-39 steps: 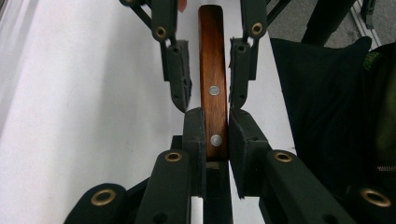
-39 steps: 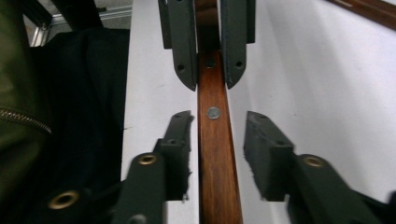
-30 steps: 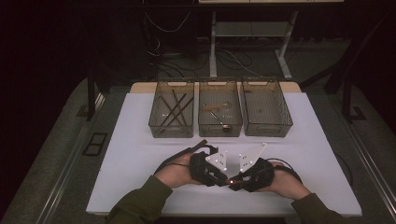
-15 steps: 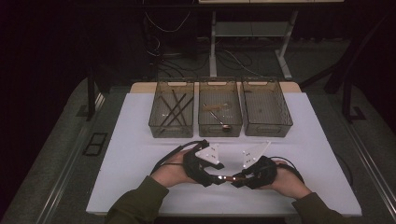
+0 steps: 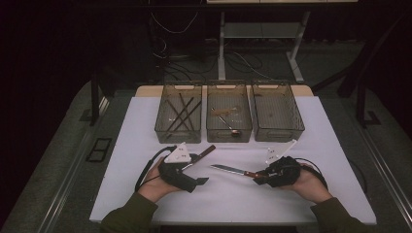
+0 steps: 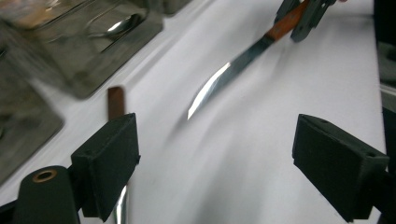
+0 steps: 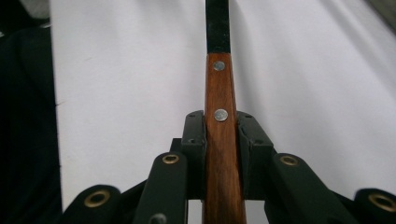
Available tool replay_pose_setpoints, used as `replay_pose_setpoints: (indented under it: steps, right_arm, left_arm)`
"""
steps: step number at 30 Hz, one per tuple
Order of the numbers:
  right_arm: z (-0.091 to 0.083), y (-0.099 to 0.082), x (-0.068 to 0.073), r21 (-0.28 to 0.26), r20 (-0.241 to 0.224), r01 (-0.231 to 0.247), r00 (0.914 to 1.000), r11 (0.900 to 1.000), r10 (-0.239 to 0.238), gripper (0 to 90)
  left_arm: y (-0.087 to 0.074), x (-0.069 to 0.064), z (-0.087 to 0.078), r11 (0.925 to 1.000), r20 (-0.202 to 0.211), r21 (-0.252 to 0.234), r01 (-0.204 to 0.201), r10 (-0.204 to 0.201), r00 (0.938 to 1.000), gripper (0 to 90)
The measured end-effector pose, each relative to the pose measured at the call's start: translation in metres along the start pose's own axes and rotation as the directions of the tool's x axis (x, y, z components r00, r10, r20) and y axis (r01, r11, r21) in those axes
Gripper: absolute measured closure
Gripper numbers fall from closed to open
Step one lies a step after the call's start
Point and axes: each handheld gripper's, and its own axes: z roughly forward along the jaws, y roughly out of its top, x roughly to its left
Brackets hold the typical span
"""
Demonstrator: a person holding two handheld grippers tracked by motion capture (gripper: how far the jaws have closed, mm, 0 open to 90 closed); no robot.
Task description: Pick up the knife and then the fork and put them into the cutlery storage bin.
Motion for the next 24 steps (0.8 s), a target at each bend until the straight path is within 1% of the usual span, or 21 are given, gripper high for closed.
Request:
replay_pose_setpoints:
  steps: [1,2,3,4,6,7,8,9,11,15,16,17,24]
  right_arm:
    - [-0.002,-0.001,-0.001,-0.007,0.006,-0.017,0.9998,0.9998,0.018,75.5]
    - [-0.004,-0.002,-0.002,-0.014,0.014,-0.039,0.9991,0.9992,0.039,75.6]
    - [-0.006,-0.003,-0.005,-0.017,0.024,-0.036,0.9990,0.9992,0.036,75.5]
    - [-0.007,-0.003,-0.004,-0.031,0.023,-0.071,0.9972,0.9970,0.072,75.5]
    - [-0.010,-0.004,-0.006,-0.049,0.021,-0.083,0.9963,0.9954,0.084,75.5]
    - [-0.011,-0.005,-0.007,-0.056,0.020,-0.087,0.9959,0.9946,0.089,75.5]
    - [-0.012,-0.005,-0.008,-0.061,0.020,-0.088,0.9958,0.9943,0.089,75.5]
    - [-0.013,-0.005,-0.008,-0.066,0.027,-0.092,0.9952,0.9935,0.094,75.5]
    - [-0.014,-0.005,-0.009,-0.072,0.035,-0.101,0.9939,0.9923,0.104,75.5]
    - [-0.020,-0.006,-0.011,-0.092,0.051,-0.115,0.9915,0.9891,0.120,75.5]
    - [-0.021,-0.006,-0.012,-0.098,0.055,-0.115,0.9911,0.9885,0.121,75.5]
    - [-0.023,-0.006,-0.012,-0.100,0.059,-0.122,0.9900,0.9876,0.128,75.5]
    - [-0.038,-0.007,-0.017,-0.144,0.103,-0.137,0.9829,0.9799,0.153,75.5]
  left_arm:
    - [-0.003,0.000,-0.001,1.0000,-0.016,0.000,0.007,-0.007,0.9998,12.3]
    - [-0.007,0.001,-0.003,0.9998,-0.024,0.002,0.018,-0.018,0.9996,10.3]
    - [-0.010,0.001,-0.004,0.9996,-0.032,-0.002,0.027,-0.027,0.9991,8.8]
    - [-0.014,0.000,-0.006,0.9995,-0.047,-0.009,0.031,-0.032,0.9984,6.8]
    - [-0.020,0.000,-0.010,0.9992,-0.078,-0.023,0.033,-0.035,0.9963,4.1]
    - [-0.023,0.000,-0.012,0.9991,-0.091,-0.025,0.034,-0.036,0.9952,0.9]
    - [-0.026,0.000,-0.013,0.9988,-0.099,-0.032,0.037,-0.040,0.9943,0.0]
    - [-0.027,0.001,-0.015,0.9990,-0.107,-0.028,0.035,-0.038,0.9936,0.0]
    - [-0.030,0.002,-0.017,0.9981,-0.116,-0.041,0.047,-0.051,0.9919,0.0]
    - [-0.033,0.001,-0.019,0.9976,-0.121,-0.051,0.047,-0.053,0.9913,0.0]
    - [-0.034,0.001,-0.019,0.9980,-0.123,-0.044,0.046,-0.051,0.9912,0.0]
    - [-0.034,0.001,-0.019,0.9977,-0.121,-0.043,0.053,-0.058,0.9910,0.0]
    - [-0.035,0.001,-0.018,0.9970,-0.123,-0.046,0.063,-0.068,0.9901,0.0]
